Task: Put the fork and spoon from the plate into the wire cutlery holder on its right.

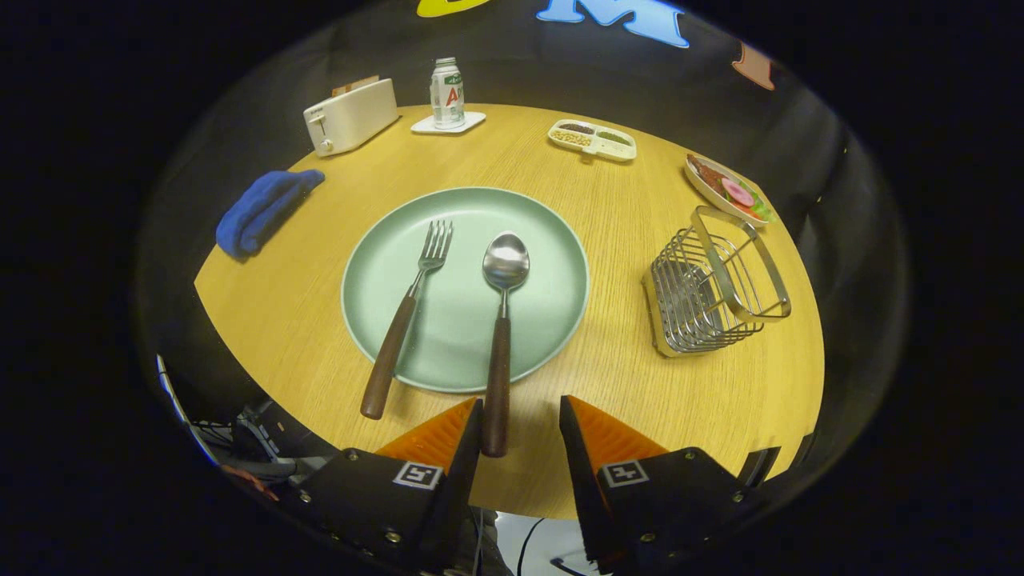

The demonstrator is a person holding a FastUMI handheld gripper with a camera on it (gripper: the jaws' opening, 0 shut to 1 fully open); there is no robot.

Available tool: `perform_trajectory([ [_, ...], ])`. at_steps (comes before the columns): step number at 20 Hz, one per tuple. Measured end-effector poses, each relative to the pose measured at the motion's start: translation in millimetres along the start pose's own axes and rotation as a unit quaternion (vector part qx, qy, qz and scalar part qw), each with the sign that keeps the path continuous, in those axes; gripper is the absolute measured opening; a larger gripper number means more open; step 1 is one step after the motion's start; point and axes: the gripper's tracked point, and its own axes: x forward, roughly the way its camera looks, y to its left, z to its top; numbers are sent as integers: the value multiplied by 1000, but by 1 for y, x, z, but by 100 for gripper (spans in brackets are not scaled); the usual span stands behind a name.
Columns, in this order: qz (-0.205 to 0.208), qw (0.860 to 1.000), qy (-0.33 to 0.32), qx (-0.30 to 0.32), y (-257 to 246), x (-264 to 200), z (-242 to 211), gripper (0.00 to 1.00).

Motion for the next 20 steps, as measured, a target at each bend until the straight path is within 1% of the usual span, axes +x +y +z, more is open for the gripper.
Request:
perform_trajectory([
  [1, 5, 1000, -8, -9, 2, 5, 4, 58],
  [2, -2, 1000, -3, -20, 0, 1, 4, 57],
  [3, -1, 999, 10, -31, 1, 1, 1, 23],
  [4, 8, 999, 20, -34, 5, 4, -3, 21],
  [5, 1, 999, 27, -34, 1, 13, -11, 21],
  [6, 5, 999, 30, -32, -4, 14, -2, 16],
  [7, 3, 999, 36, -33, -5, 5, -1, 10],
  [10, 3, 999, 39, -33, -7, -10, 7, 10],
  [12, -5, 999, 28, -34, -14, -17, 16, 10],
  [13, -10, 999, 28, -34, -18, -15, 18, 3],
  [16, 3, 999, 35, -16, -23, -25, 18, 2],
  [20, 15, 998, 51, -16, -28, -44, 15, 2],
])
